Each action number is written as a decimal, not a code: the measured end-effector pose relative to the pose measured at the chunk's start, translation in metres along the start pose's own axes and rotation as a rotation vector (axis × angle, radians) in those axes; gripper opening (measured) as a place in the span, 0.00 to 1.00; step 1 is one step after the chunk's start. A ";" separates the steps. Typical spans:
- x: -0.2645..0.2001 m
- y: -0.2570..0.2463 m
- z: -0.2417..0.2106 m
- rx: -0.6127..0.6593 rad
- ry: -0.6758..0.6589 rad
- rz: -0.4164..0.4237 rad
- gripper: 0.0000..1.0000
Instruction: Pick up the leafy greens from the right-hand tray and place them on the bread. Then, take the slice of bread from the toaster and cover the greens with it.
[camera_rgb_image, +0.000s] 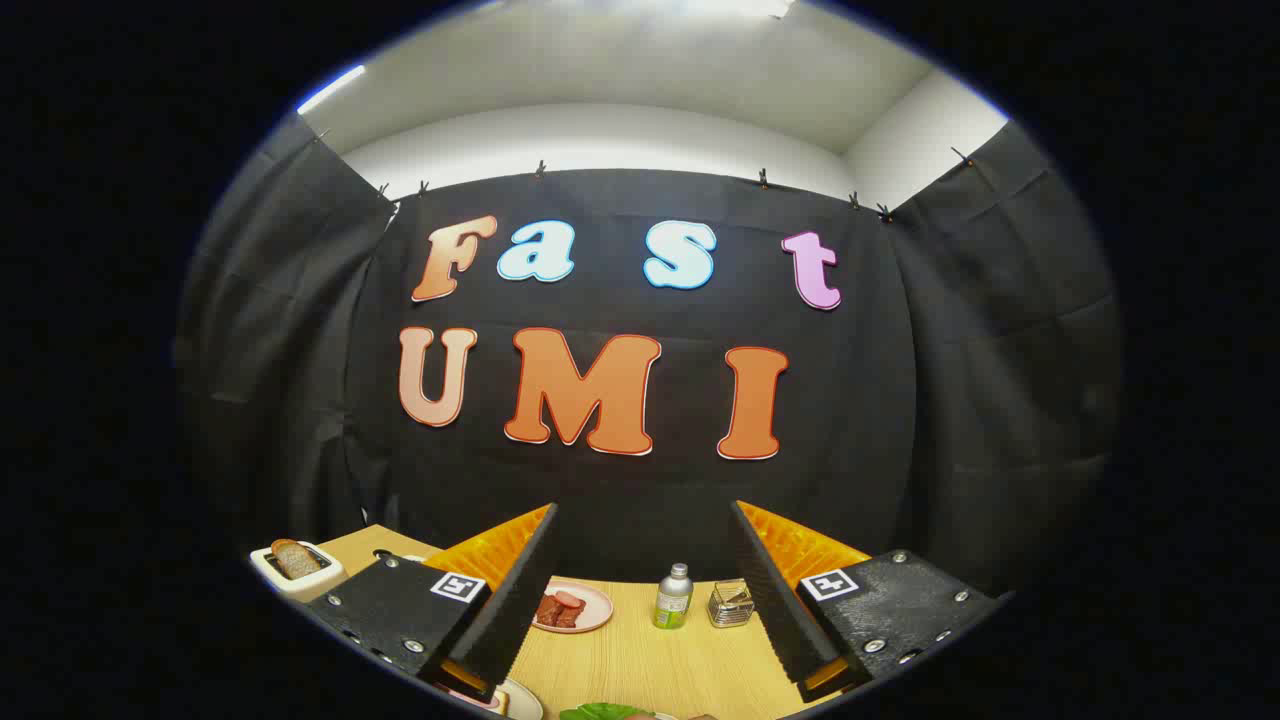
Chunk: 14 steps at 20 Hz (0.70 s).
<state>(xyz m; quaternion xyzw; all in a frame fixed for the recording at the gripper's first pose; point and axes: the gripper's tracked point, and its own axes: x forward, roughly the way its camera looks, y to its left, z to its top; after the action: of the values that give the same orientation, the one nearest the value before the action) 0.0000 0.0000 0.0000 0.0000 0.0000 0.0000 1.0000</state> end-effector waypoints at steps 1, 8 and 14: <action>0.000 0.000 -0.003 0.001 0.008 0.002 0.99; 0.002 0.007 -0.020 -0.010 0.057 0.024 0.99; 0.011 0.008 -0.039 -0.018 0.083 0.030 0.99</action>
<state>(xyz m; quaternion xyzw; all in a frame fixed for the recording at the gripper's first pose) 0.0110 0.0076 -0.0386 -0.0091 0.0414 0.0150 0.9990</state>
